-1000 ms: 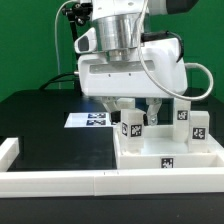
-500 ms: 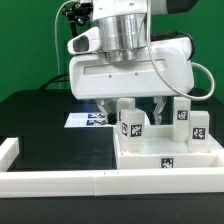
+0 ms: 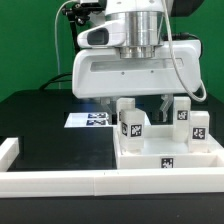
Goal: Assemble square table
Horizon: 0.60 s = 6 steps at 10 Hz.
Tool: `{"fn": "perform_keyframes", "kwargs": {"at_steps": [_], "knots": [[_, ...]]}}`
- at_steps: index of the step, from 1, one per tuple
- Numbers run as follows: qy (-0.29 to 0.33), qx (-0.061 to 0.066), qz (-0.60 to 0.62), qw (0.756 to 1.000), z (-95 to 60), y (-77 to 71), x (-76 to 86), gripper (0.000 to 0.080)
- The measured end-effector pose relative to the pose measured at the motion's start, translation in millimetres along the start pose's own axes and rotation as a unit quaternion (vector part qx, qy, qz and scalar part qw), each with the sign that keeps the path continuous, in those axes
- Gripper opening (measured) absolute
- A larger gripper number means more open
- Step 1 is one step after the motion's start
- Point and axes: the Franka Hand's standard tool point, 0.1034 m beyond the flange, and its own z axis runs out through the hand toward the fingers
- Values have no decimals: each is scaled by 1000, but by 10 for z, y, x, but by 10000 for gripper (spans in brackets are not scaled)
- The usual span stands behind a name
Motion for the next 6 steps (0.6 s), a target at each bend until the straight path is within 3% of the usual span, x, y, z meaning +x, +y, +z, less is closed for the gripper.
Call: {"fn": "perform_keyframes", "kwargs": {"at_steps": [1, 3, 4, 5, 6], "knots": [[0, 0, -15, 1000, 1, 7, -1, 649], [0, 0, -15, 1000, 1, 3, -1, 391], [0, 0, -15, 1000, -1, 14, 0, 391], [0, -1, -14, 1000, 0, 25, -3, 291], [0, 0, -14, 1000, 0, 25, -3, 291]]}}
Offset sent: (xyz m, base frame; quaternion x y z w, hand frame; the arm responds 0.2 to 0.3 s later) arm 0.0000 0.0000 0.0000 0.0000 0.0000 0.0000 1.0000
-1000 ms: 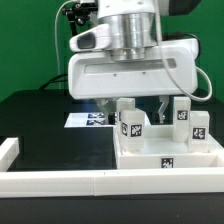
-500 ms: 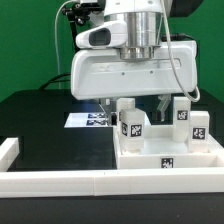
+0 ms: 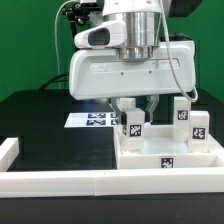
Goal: Assemble square table
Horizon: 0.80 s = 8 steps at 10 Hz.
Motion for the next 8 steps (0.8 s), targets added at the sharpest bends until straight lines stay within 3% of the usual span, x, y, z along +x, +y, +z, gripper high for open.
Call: {"fn": "perform_keyframes", "kwargs": {"at_steps": [4, 7, 8], "knots": [[0, 2, 86, 996, 1, 14, -3, 291], [0, 2, 226, 974, 1, 31, -8, 291], [0, -2, 293, 956, 3, 36, -17, 291]]}}
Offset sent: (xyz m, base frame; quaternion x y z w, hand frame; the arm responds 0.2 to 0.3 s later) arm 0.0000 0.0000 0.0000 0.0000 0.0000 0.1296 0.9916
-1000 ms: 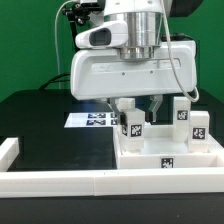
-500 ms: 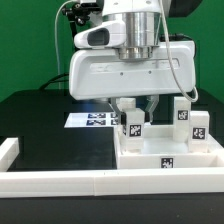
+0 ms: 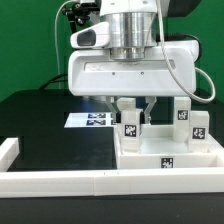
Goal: Assemble square table
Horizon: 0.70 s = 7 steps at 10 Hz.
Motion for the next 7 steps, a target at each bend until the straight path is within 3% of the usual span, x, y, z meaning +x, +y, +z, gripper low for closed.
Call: {"fn": "perform_keyframes", "kwargs": {"at_steps": [4, 7], "knots": [[3, -6, 187, 982, 13, 9, -27, 291], [-4, 0, 286, 958, 14, 27, -29, 291]]}}
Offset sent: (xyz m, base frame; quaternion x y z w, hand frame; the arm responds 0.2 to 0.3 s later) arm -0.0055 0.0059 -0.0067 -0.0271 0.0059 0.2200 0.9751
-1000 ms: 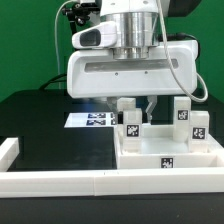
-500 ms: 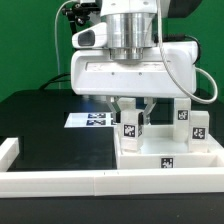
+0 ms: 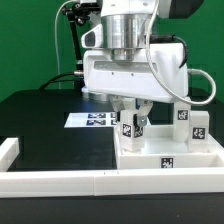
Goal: Assemble square table
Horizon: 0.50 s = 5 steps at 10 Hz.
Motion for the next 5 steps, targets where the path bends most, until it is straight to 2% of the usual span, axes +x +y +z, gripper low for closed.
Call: {"fn": "perform_keyframes", "kwargs": {"at_steps": [1, 2, 3, 4, 5], "knots": [[-2, 2, 26, 1000, 1, 0, -3, 291], [-7, 6, 66, 998, 2, -14, -25, 403], [-8, 7, 63, 998, 3, -22, -37, 403], [-9, 6, 36, 999, 0, -19, -33, 537], [-12, 4, -2, 1000, -7, -17, -24, 626]]}}
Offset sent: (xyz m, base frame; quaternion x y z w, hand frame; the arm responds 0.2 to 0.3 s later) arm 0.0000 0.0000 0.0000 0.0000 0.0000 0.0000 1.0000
